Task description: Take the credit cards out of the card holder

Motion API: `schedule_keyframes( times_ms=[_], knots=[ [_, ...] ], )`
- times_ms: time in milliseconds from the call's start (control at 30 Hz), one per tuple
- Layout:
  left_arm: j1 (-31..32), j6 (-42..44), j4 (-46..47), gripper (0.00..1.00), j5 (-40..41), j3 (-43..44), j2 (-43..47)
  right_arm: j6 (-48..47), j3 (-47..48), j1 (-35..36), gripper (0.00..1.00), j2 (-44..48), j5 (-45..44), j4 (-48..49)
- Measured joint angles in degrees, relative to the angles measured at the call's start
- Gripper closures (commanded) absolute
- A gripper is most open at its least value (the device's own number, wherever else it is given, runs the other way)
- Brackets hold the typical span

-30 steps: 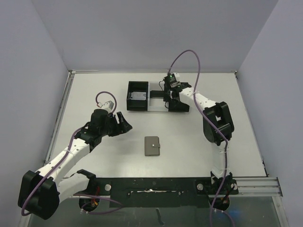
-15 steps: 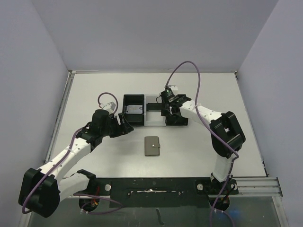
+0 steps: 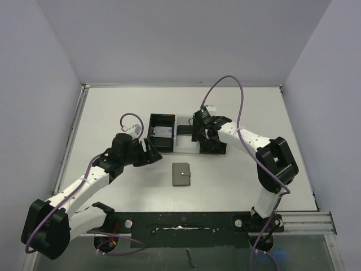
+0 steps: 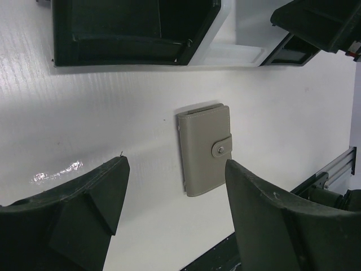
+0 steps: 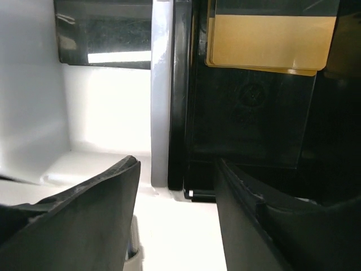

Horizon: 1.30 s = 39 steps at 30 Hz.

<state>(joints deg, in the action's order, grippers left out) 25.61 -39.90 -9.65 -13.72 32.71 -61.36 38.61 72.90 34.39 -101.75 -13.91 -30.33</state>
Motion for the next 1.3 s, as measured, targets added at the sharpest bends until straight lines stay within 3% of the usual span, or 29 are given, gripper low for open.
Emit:
schedule_keyframes(
  times_ms=[200, 433, 833, 1200, 1300],
  knots=[
    [0.1, 0.0, 1.0, 0.23, 0.2, -0.7, 0.5, -0.7, 0.0, 0.5, 0.38, 4.4, 0.2, -1.2],
    [0.1, -1.8, 3.1, 0.21, 2.4, -3.5, 3.8, 0.9, -0.8, 5.9, 0.41, 7.5, -0.7, -1.1],
    [-1.1, -7.2, 3.8, 0.25, 6.9, -8.3, 7.5, 10.6, -8.4, 19.8, 0.47, 7.6, -0.8, -0.2],
    [-1.3, -7.8, 4.2, 0.31, 7.0, -8.4, 7.2, 15.1, -8.7, 22.3, 0.53, 2.8, -0.9, -2.7],
    [-1.3, -7.5, 4.4, 0.32, 6.2, -8.4, 5.9, 15.6, -8.7, 22.7, 0.60, 1.6, -1.7, -4.0]
  ],
)
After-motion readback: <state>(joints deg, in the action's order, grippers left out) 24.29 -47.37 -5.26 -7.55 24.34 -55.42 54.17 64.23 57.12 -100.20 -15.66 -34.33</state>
